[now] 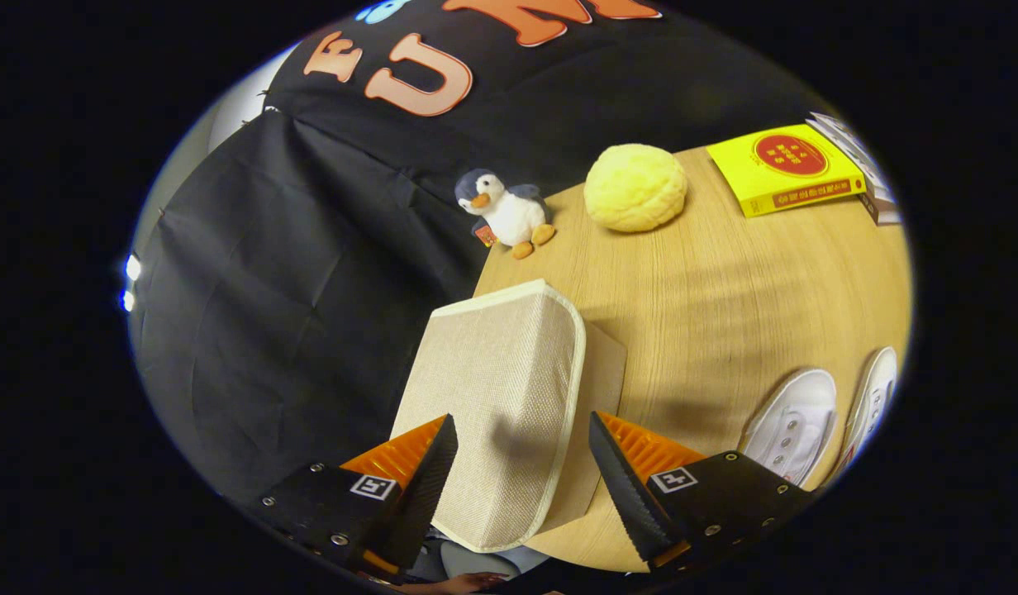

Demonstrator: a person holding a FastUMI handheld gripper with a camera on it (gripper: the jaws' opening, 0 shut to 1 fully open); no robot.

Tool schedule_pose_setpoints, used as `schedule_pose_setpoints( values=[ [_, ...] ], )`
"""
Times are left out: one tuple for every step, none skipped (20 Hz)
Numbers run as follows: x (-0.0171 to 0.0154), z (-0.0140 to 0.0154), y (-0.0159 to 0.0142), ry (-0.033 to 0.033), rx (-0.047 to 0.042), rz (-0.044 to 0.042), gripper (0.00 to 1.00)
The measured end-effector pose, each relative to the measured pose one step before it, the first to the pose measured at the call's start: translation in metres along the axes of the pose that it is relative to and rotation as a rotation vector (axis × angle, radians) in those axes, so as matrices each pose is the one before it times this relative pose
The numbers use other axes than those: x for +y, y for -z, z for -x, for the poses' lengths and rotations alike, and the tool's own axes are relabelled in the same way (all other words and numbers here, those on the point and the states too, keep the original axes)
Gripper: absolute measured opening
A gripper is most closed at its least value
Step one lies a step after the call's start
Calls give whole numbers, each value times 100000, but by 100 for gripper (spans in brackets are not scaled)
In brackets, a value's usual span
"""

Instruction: Open the storage box then place both shoes into the box .Put the left shoe in first, then the right shoe, with the right side of both shoes facing outward in a uniform manner.

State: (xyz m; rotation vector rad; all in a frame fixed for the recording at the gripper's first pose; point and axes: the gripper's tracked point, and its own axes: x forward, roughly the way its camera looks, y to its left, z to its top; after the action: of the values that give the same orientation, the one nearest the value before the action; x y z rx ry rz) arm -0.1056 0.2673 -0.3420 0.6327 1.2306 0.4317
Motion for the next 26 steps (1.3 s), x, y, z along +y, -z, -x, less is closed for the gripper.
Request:
schedule_pose_setpoints(
  values=[
    [-73,-172,315,-765,1288,-1971,96],
    [-156,-453,365,-364,1233,-1268,96],
    [-179,-393,302,-276,1302,-562,96],
    [-249,-406,405,43,1121,-412,96],
    [-22,-436,214,-1044,803,-370,96],
    [-86,-186,509,-1089,1481,-1139,96],
    [331,-165,-4,-2275,4,-2508,96],
    [37,-382,209,-990,1049,-1506,96],
    [131,-133,323,-1245,915,-952,96],
    [298,160,182,-1394,901,-1225,96],
    [655,290,-49,-2789,115,-1274,96],
    [727,330,-299,-1967,-1097,-351,96],
    [395,722,-358,-1598,-1350,441,93],
    [985,745,-281,-2481,-1084,-288,92],
    [841,541,-463,-2555,-1077,-1198,87],
    [1040,641,-473,-2948,-971,-581,84],
    [999,499,-472,-2357,-1021,146,81],
    [1146,396,-349,-2134,-707,1345,77],
    [1319,251,-195,-2307,-562,1906,73],
    [1383,304,-87,-2631,-82,1790,72],
    [1601,-33,-174,-3183,-1,1649,69],
    [1373,-113,-121,-2799,-160,1449,68],
    [1257,-206,-257,-2250,-213,2000,63],
    [1304,-13,12,-1450,-100,2580,60],
    [906,-375,-123,-674,85,3096,53],
    [885,-464,130,-906,773,3106,50]
  ],
)
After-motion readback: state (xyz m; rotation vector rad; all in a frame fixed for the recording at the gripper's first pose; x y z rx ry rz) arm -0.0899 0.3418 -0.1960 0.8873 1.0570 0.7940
